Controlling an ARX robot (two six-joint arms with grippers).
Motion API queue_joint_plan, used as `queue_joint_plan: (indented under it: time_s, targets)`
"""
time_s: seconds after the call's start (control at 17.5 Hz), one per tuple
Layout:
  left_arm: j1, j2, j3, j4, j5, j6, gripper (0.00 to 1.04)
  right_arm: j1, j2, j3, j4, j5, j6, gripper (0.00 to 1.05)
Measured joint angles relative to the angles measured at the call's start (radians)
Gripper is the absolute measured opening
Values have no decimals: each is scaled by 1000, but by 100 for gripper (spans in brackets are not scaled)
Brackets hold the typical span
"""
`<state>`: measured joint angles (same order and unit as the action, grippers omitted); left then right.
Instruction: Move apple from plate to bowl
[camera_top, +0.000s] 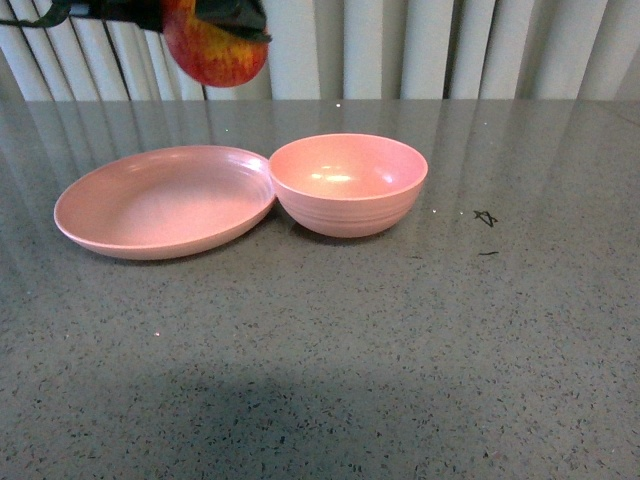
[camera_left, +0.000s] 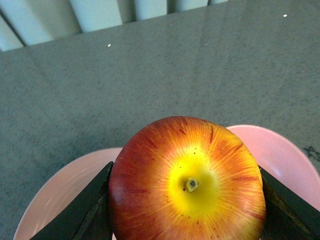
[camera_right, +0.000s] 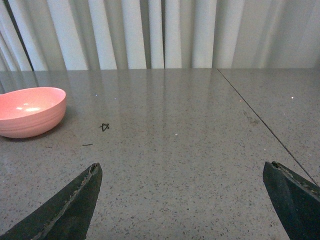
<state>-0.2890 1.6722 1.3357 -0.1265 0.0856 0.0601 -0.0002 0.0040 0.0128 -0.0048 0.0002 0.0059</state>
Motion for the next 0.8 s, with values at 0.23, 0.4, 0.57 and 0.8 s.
queue_joint_plan:
  time_s: [0.23, 0.4, 0.57, 0.8]
  targets:
    - [-92, 85, 80, -10, -5, -9, 68, 0, 0, 0, 0, 0, 0, 98]
    - [-137, 149, 113, -16, -6, -33, 68, 0, 0, 0, 0, 0, 0, 98]
    - [-161, 193, 131, -9, -6, -52, 68, 0, 0, 0, 0, 0, 0, 98]
    - [-162, 246, 132, -2, -8, -60, 68, 0, 0, 0, 0, 0, 0, 98]
